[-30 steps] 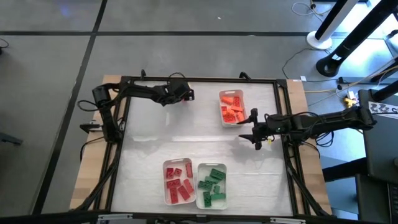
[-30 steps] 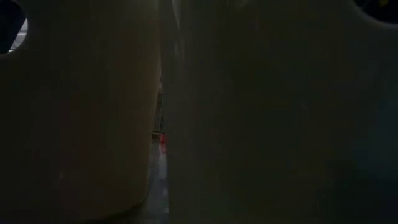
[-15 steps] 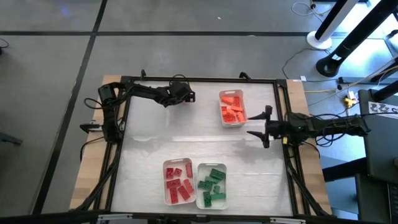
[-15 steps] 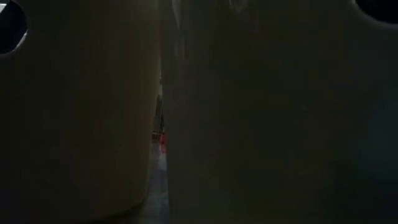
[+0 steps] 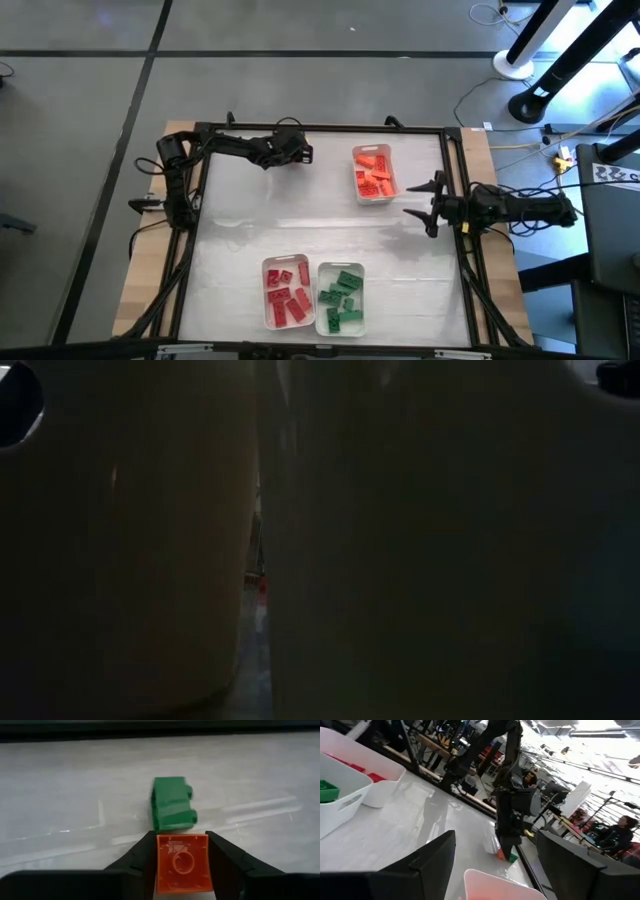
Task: Sort blocks
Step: Put the orange game piece into the top right white bin
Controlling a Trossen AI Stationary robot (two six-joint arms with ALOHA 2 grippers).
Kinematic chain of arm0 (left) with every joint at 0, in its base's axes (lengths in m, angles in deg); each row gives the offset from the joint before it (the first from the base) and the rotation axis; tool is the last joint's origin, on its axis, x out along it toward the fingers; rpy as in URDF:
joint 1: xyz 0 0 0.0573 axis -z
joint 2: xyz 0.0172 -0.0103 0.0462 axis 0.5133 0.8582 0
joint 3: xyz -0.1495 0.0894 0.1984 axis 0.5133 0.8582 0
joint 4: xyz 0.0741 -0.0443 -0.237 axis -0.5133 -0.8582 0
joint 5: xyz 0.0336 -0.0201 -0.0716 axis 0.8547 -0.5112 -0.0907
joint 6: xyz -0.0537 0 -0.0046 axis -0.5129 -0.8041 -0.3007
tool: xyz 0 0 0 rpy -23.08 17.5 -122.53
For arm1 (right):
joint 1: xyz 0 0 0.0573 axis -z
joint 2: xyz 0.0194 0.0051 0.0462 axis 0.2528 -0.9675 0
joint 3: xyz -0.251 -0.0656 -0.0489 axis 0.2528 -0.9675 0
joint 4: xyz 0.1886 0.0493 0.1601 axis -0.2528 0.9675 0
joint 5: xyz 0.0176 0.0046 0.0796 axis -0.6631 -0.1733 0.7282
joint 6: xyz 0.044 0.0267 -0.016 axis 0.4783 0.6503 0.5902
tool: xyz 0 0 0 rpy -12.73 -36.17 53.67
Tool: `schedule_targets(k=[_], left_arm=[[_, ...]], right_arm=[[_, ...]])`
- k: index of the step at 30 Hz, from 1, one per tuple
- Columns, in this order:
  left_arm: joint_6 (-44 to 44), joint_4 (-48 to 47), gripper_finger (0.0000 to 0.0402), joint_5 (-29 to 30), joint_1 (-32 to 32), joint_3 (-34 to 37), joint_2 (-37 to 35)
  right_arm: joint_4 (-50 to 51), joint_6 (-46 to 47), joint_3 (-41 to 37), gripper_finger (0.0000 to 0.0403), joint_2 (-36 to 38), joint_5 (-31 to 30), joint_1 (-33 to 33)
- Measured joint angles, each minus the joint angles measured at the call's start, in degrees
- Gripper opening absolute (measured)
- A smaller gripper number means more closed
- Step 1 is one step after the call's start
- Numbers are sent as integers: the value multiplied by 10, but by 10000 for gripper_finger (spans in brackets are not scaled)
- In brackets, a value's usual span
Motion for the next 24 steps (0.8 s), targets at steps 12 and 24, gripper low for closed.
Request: schedule_targets(k=[12,24], left_arm=[[19,-2,123,-63,20,0,-8],[16,47,123,-122,74,1,-91]], right_arm=[[-7,22,-33,276,11,-24,0],[-4,14,-34,276,11,-27,0]])
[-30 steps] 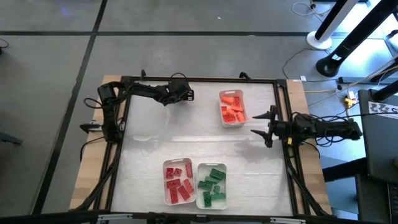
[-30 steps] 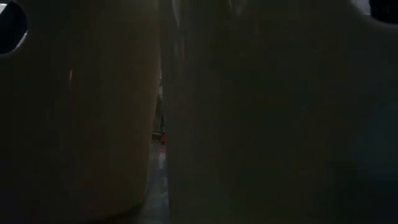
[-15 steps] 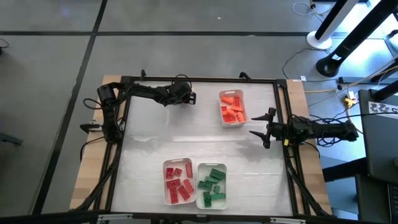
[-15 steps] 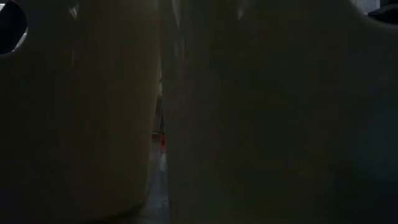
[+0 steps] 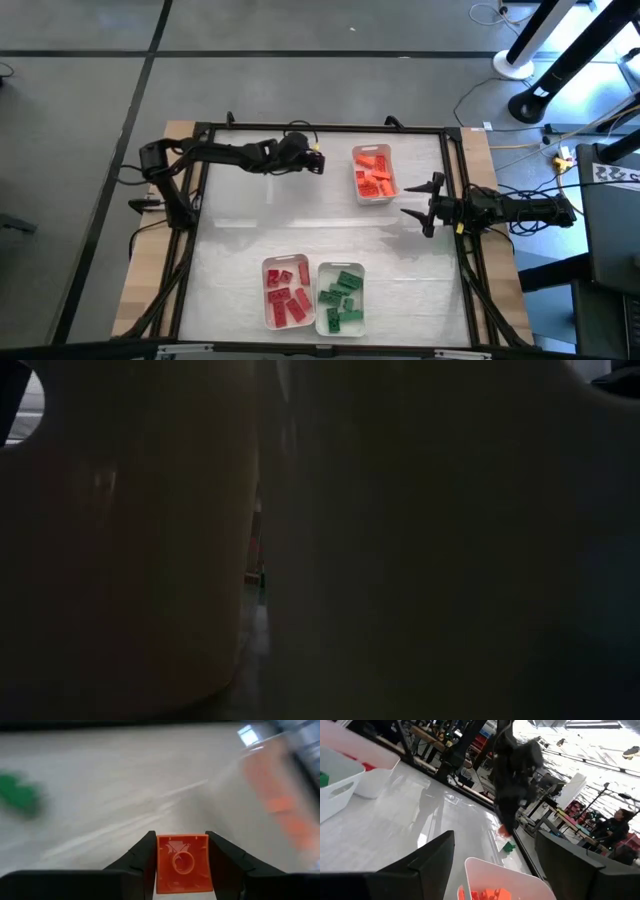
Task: Sort blocks
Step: Put the orange game piece into the top right white bin
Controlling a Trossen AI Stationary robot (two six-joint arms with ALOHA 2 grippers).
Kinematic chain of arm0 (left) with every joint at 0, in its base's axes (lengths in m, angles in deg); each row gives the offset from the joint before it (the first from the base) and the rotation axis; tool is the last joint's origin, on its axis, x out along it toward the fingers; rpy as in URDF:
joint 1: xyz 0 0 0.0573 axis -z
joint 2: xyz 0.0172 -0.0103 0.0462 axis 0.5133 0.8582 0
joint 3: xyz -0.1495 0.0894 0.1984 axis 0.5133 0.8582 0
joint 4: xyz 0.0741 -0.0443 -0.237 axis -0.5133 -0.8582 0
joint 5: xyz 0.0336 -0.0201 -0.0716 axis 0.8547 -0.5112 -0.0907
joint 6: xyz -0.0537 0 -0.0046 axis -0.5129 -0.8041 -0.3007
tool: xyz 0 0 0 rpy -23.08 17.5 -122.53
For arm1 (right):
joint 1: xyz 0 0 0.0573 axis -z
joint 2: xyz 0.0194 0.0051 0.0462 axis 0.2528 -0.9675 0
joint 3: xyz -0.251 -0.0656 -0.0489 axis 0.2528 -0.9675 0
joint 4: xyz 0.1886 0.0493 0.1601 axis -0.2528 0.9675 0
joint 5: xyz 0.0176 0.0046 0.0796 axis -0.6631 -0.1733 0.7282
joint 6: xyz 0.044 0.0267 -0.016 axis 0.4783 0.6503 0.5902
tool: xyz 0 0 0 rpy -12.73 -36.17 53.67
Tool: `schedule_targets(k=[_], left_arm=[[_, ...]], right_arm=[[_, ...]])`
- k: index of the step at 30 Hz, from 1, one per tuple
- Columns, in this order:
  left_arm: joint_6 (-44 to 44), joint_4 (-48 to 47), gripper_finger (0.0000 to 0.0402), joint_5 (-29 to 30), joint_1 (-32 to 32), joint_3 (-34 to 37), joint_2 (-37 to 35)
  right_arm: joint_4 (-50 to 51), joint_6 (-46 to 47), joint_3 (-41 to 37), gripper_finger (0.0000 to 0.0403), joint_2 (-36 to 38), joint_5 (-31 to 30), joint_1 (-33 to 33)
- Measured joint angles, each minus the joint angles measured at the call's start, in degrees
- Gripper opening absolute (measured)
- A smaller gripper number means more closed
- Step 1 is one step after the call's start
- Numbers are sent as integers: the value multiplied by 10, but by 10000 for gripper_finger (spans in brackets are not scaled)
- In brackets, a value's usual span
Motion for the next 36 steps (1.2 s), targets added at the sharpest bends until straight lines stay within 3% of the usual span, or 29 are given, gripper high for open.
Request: schedule_targets(k=[8,16,22,27,36], left_arm=[[34,257,128,0,51,-1,14],[79,438,130,2,65,-4,82],[83,465,131,2,76,-61,157],[148,459,131,1,84,-124,219],[188,430,145,-9,75,-159,236]], right_arm=[[2,-14,0,276,0,0,0],[3,-14,-1,276,0,5,0],[4,-14,-1,276,0,10,0],[4,-14,-2,276,0,10,0],[4,-15,-2,276,0,10,0]])
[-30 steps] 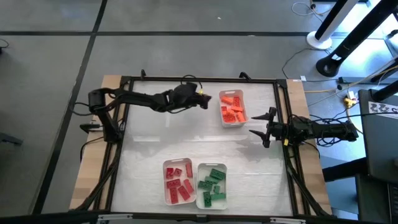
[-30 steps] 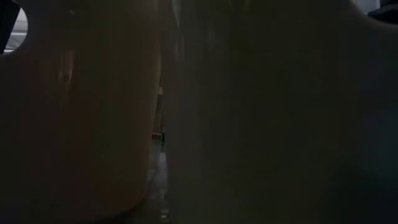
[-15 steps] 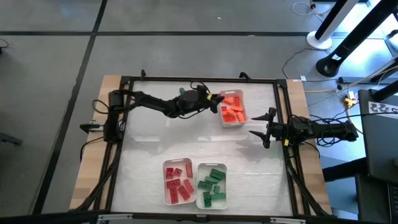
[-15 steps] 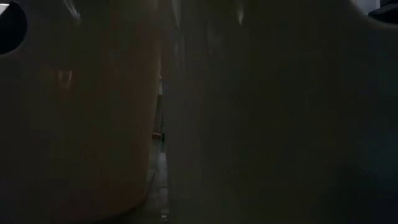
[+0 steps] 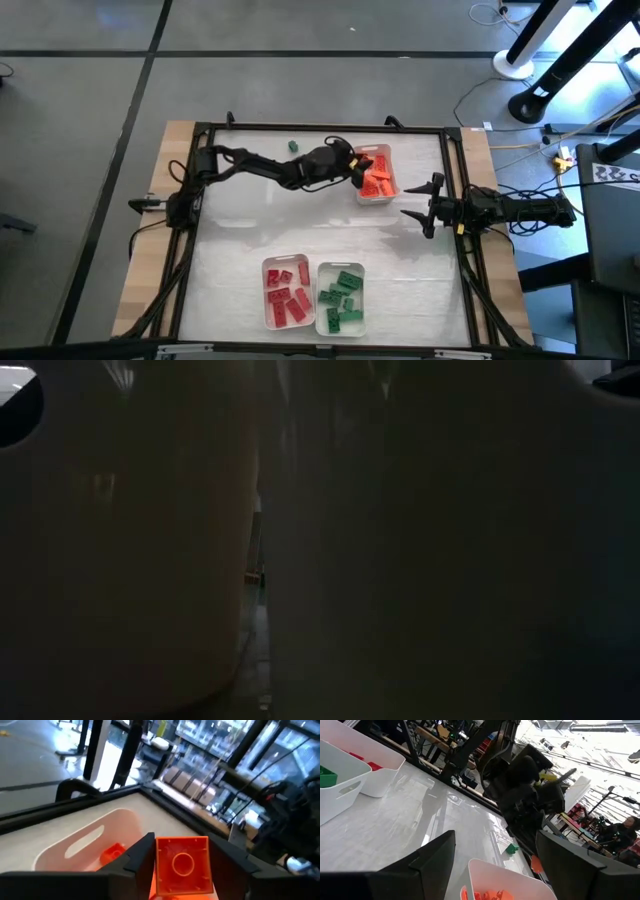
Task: Sort blocks
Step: Put the orange game piece into the top right white bin, then put the green game piece into the bottom right white bin
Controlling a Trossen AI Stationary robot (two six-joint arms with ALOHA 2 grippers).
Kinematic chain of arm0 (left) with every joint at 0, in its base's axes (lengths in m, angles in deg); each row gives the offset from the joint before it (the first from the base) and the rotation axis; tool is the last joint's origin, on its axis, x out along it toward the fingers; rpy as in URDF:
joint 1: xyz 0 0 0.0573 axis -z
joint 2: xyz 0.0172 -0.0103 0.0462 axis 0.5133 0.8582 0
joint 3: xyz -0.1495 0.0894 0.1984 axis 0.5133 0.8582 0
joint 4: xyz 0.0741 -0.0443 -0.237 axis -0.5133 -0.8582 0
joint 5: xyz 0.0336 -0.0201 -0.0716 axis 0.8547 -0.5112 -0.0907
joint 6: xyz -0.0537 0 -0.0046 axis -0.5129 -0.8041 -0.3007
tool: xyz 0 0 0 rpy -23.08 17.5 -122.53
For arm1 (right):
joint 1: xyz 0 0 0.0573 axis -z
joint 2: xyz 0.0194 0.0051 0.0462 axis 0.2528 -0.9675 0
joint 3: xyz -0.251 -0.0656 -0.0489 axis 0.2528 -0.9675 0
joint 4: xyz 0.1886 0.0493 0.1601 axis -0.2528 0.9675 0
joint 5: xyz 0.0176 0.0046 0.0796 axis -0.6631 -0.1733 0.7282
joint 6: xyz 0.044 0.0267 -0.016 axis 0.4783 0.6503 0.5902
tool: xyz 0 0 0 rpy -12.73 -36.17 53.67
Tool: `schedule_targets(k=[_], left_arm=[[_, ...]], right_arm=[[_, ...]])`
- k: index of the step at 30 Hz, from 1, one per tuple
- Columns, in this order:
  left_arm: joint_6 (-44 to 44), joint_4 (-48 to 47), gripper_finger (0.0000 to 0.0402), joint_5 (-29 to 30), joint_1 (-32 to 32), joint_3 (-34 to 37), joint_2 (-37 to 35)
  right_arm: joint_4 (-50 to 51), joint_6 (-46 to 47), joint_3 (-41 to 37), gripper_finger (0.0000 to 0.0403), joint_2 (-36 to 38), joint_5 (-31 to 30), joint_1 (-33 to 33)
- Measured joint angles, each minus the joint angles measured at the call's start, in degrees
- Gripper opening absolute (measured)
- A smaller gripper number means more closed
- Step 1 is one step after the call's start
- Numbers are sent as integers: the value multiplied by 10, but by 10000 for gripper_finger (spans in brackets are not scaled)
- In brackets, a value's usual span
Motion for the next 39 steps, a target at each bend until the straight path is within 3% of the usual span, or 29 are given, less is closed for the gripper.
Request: schedule_targets(k=[6,10,18,23,30,39], left_arm=[[-7,-95,206,-2,-14,-22,0],[-8,-95,230,-2,-18,-23,1],[73,-161,234,-4,-34,-24,-41],[82,-313,235,4,-66,-24,-82],[-7,-535,235,25,-132,-24,-117],[78,-619,235,24,-184,-24,-122]], right_arm=[[0,0,0,276,0,0,0],[0,0,0,276,0,0,0],[0,0,0,276,0,0,0],[0,0,0,276,0,0,0],[-1,0,0,276,0,0,0],[-1,0,0,276,0,0,0]])
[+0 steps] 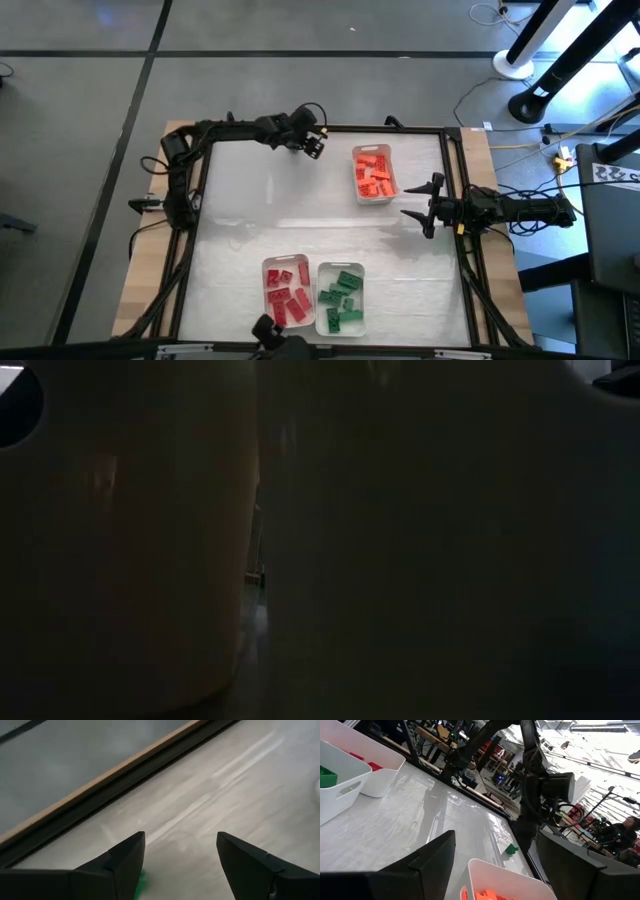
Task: Sort blocks
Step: Put the green game piece into the bottom right white bin
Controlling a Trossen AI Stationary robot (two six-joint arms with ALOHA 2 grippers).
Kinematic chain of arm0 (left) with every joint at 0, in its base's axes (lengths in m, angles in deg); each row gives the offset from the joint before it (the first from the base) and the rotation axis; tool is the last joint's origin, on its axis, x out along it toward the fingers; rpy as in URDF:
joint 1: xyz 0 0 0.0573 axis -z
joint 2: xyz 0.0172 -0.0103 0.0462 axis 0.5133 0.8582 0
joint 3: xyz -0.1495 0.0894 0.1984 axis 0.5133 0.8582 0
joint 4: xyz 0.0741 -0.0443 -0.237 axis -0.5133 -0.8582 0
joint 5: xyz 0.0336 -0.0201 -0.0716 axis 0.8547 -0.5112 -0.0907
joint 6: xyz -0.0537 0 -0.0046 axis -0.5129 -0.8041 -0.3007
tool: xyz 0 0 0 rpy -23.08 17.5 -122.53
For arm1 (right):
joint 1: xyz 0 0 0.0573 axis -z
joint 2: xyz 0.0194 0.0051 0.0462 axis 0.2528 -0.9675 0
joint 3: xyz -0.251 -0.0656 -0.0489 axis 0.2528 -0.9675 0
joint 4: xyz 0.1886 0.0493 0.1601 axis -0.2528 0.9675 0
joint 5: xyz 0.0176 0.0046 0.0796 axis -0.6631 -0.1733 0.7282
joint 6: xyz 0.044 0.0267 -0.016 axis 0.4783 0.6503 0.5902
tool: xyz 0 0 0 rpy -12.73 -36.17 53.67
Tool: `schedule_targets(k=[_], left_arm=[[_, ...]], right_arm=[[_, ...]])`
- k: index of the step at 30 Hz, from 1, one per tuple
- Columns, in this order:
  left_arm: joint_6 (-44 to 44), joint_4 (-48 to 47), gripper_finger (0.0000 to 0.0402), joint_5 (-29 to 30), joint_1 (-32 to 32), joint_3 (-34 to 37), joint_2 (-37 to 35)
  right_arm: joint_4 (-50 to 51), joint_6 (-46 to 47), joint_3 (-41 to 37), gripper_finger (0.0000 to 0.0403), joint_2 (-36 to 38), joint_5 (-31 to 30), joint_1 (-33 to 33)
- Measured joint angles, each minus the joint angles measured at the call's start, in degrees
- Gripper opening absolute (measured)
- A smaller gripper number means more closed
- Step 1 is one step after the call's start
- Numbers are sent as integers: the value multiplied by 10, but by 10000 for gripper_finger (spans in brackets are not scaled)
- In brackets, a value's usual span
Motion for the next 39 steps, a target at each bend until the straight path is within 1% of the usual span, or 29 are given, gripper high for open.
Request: schedule_targets(k=[7,17,27,35,39], left_arm=[[52,-48,235,1,-9,0,0],[92,-91,235,3,-26,0,0],[119,-100,235,3,-31,0,0],[170,-115,235,3,-31,1,0],[173,-115,235,3,-33,1,0]], right_arm=[[0,0,0,276,0,0,0],[0,0,0,276,0,0,0],[0,0,0,276,0,0,0],[0,0,0,276,0,0,0],[0,0,0,276,0,0,0]])
